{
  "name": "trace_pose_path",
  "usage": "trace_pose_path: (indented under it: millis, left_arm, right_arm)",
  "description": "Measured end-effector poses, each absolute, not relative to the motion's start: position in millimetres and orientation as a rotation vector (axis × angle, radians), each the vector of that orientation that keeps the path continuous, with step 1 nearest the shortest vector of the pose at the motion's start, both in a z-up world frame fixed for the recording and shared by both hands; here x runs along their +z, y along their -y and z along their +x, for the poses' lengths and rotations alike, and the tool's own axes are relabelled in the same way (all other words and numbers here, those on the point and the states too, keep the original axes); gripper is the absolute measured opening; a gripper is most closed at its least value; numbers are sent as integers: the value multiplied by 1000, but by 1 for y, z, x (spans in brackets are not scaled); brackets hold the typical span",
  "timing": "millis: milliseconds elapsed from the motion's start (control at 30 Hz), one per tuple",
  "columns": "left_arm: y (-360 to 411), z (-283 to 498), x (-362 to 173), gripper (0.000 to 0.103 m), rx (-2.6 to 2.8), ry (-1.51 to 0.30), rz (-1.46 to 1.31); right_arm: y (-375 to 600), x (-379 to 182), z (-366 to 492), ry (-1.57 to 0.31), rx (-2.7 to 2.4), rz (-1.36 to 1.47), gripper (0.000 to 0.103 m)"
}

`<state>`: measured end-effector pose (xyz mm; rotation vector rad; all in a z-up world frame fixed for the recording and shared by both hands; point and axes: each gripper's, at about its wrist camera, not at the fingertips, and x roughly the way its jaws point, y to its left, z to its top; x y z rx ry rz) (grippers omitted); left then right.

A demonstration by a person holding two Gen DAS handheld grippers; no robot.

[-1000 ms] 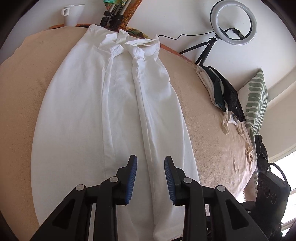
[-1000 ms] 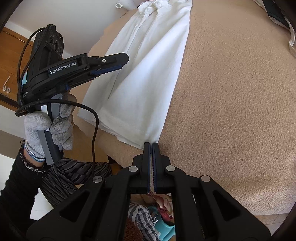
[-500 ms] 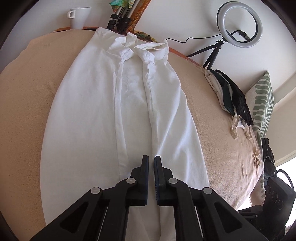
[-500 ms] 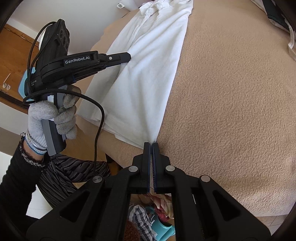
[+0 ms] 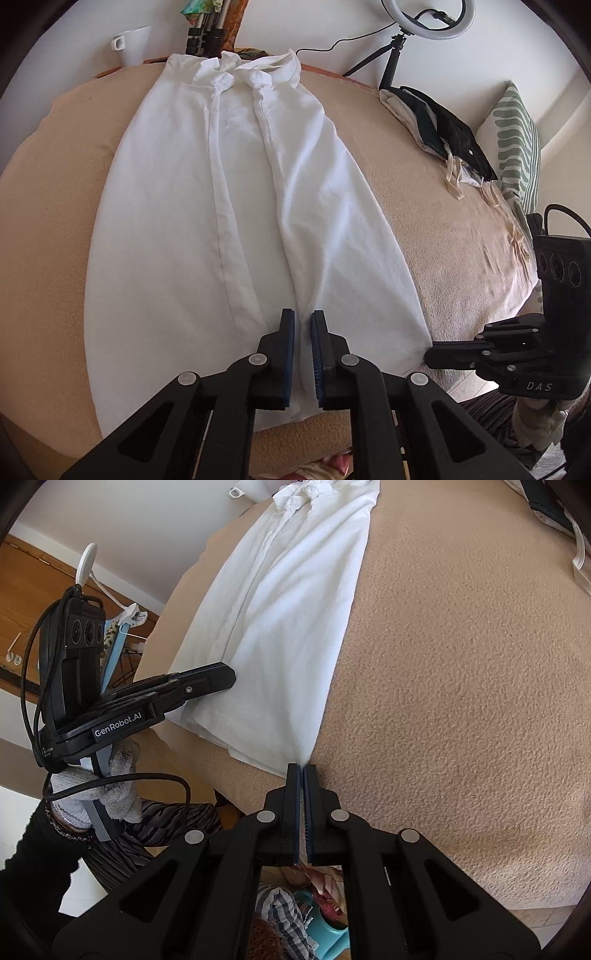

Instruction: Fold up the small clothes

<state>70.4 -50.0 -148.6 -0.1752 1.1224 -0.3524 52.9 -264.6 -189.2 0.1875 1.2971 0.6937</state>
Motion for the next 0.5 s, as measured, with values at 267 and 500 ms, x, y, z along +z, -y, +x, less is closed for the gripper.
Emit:
trace_pose_path:
  millis: [267, 500]
  left_arm:
    - [34, 66, -100, 34, -387, -1003, -183]
    - [21, 120, -60, 54, -385, -905, -165]
  right_arm:
    - [270, -163, 55, -1228, 732, 145, 13]
    - [272, -131, 73, -1152, 693, 145, 18]
